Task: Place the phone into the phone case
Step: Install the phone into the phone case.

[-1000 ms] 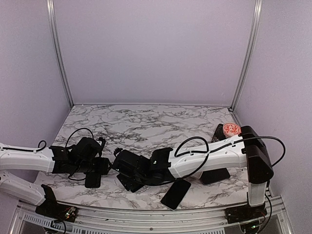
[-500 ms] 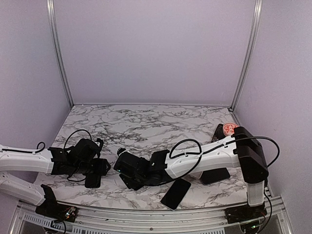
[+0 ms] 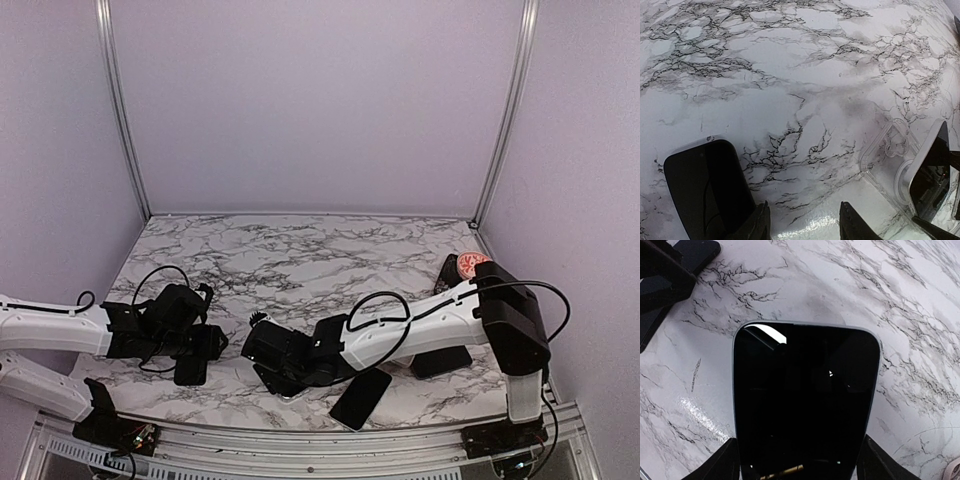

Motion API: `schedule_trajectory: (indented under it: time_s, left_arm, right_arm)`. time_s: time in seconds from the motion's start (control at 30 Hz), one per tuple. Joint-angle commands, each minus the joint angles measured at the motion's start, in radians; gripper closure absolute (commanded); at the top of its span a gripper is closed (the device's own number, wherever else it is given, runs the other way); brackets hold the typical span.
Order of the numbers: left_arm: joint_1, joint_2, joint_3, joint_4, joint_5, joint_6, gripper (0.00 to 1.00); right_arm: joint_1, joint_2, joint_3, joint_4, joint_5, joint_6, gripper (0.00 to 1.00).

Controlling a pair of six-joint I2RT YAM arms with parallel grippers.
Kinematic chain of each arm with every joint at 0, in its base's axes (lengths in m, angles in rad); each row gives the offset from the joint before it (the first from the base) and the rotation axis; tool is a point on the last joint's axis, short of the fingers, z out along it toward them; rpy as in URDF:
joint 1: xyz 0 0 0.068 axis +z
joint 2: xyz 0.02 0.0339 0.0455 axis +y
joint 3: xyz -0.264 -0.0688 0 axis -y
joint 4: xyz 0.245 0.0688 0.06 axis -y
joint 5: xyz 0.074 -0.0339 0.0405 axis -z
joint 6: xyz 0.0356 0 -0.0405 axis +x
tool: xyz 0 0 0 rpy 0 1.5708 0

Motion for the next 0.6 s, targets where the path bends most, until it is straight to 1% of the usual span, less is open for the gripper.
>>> schedule_trajectory:
  time_s: [0.0,0.17,0.3,0.43,0.57]
  left_arm:
    - [0.006,0.012,0.003,0.014,0.007,-0.003,0.53]
    - [0.006,0.025,0.007,0.015,0.004,-0.005,0.53]
    - [0.006,0.041,0.014,0.016,0.009,0.001,0.53]
    - [0.006,0.041,0.016,0.018,0.008,0.003,0.53]
    - [0.006,0.044,0.016,0.020,0.008,0.010,0.53]
  right_arm:
    - [-0.014,-0.018,-0.005,0.002,-0.015,0.067,0.52]
    - [-0.030,-0.001,0.057,-0.092,-0.025,0.122,0.53]
    - [-0.038,-0.003,0.084,-0.114,-0.023,0.142,0.53]
    - [-0.039,-0.023,0.071,-0.077,-0.006,0.147,0.55]
    - [-0.017,-0.053,0.019,0.007,0.016,0.137,0.56]
